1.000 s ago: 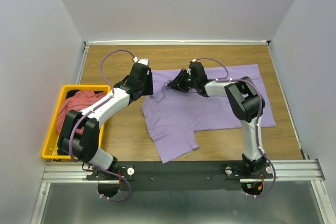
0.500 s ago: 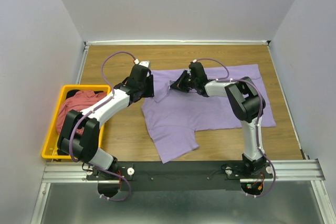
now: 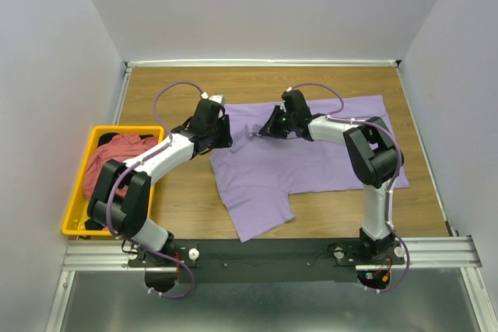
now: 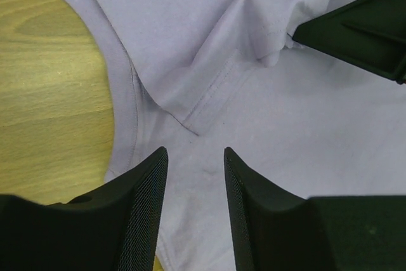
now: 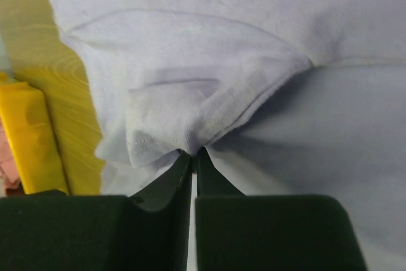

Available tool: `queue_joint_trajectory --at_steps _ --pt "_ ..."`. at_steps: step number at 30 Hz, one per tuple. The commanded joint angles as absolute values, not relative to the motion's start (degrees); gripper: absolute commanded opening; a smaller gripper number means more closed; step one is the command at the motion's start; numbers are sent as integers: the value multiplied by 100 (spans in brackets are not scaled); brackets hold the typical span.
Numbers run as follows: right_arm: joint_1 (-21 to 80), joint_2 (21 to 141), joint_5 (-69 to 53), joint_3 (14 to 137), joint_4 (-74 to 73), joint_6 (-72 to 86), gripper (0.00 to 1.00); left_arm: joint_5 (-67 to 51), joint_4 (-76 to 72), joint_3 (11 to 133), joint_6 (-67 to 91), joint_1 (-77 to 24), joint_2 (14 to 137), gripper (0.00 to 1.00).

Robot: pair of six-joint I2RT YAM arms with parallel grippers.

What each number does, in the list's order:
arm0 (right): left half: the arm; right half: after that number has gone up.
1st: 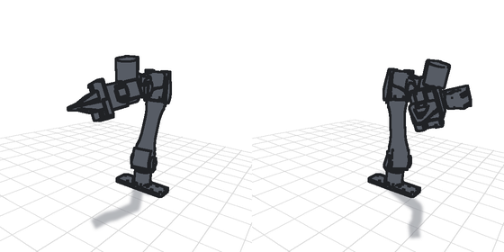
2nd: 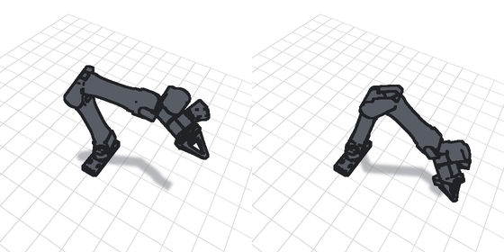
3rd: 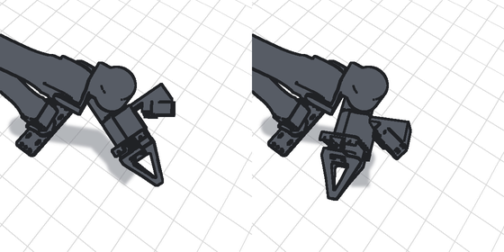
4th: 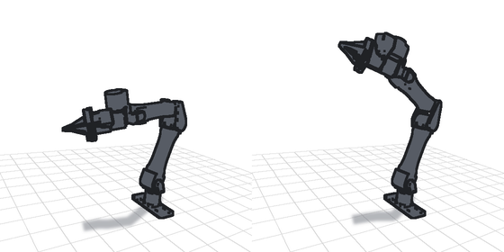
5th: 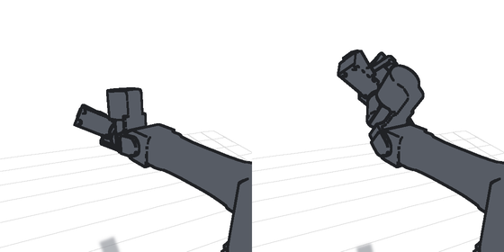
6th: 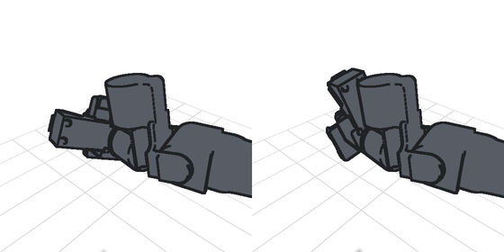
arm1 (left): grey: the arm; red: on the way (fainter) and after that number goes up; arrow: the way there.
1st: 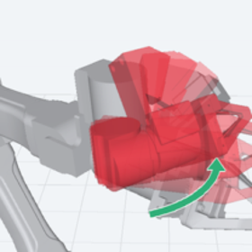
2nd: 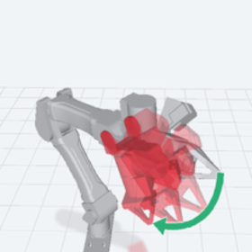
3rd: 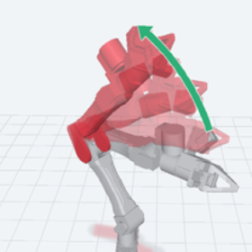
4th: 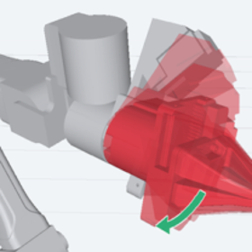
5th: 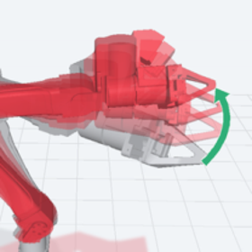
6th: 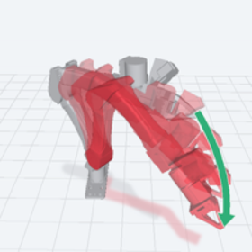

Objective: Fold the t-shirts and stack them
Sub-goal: Fold the tshirt

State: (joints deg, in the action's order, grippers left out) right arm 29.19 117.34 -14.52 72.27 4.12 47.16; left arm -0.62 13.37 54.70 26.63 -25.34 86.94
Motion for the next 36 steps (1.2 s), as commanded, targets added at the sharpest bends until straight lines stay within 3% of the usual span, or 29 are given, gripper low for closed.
queue_joint_trajectory --at_steps 1,29,36 --pt "2962 11619 -1353 7339 -211 4307 11 -149 1099 5282 3014 -2496 8964 48" --pt "2971 11689 -1380 7576 -527 3876 11 -536 589 5396 3393 -2505 9932 27" --pt "2971 11672 -1345 7629 -624 3771 11 -545 668 5484 3410 -2505 9844 27"
